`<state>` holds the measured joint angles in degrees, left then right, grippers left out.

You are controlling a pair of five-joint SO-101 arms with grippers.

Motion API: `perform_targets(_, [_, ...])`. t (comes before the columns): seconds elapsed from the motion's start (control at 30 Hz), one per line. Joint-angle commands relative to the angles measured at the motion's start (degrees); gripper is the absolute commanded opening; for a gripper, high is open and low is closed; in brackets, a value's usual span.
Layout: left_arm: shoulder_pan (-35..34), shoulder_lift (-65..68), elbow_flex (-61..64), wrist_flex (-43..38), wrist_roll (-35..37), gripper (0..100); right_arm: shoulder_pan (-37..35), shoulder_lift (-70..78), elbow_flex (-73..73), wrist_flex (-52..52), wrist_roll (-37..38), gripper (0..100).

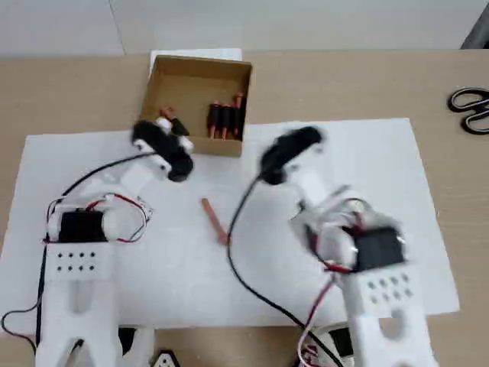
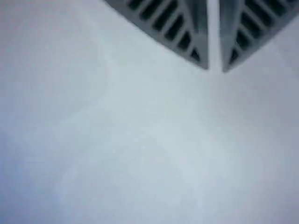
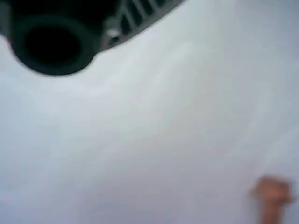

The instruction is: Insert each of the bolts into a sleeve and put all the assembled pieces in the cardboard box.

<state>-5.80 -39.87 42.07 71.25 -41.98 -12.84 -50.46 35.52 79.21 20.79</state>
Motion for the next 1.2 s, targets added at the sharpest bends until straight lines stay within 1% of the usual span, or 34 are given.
perform_targets(0.0, [-0.18,0.7,-3.3,-3.25,-8.53,1,7.78,-9.45,-0.26,-2.07,-2.9,0.5])
perform_targets(0.07, [0.18,0.7,-3.38,-3.96,-11.6,1,10.95,-14.81,0.0,-2.15,-6.24,0.5])
perform_targets(0.13, [0.18,0.7,-3.21,-3.69,-15.65,1,12.53,-20.0,1.85,-2.15,-9.23,0.5])
perform_targets(0.23, [0.79,0.97,-3.3,-1.32,-21.71,1,12.79,-27.47,6.59,-1.63,-10.11,0.5])
perform_targets(0.27, [2.11,1.05,-3.3,-0.35,-23.47,1,12.79,-30.11,8.26,-1.63,-10.11,0.5])
perform_targets(0.4, [5.8,1.14,-3.3,3.78,-26.55,1,12.79,-41.89,13.8,-1.63,-10.11,0.5])
perform_targets(0.53, [8.26,1.32,-4.44,5.8,-28.48,1,12.88,-53.58,21.98,-0.92,-10.11,0.5])
perform_targets(0.63, [9.93,1.32,-6.81,5.98,-28.31,1,12.97,-53.23,23.21,1.71,-10.11,0.5])
perform_targets(0.87, [11.08,1.23,-10.59,5.89,-27.69,1,12.62,-52.44,23.03,2.15,-10.11,0.5])
perform_targets(0.93, [12.92,1.32,-10.33,6.15,-27.69,1,12.62,-52.44,23.91,1.98,-10.11,0.5])
perform_targets(1.1, [20.31,1.76,-10.42,6.68,-28.04,1,12.7,-52.44,28.4,1.54,-10.11,0.6])
perform_targets(1.17, [21.54,4.31,-10.86,5.45,-31.3,1,12.88,-52.44,28.84,1.54,-10.11,0.6])
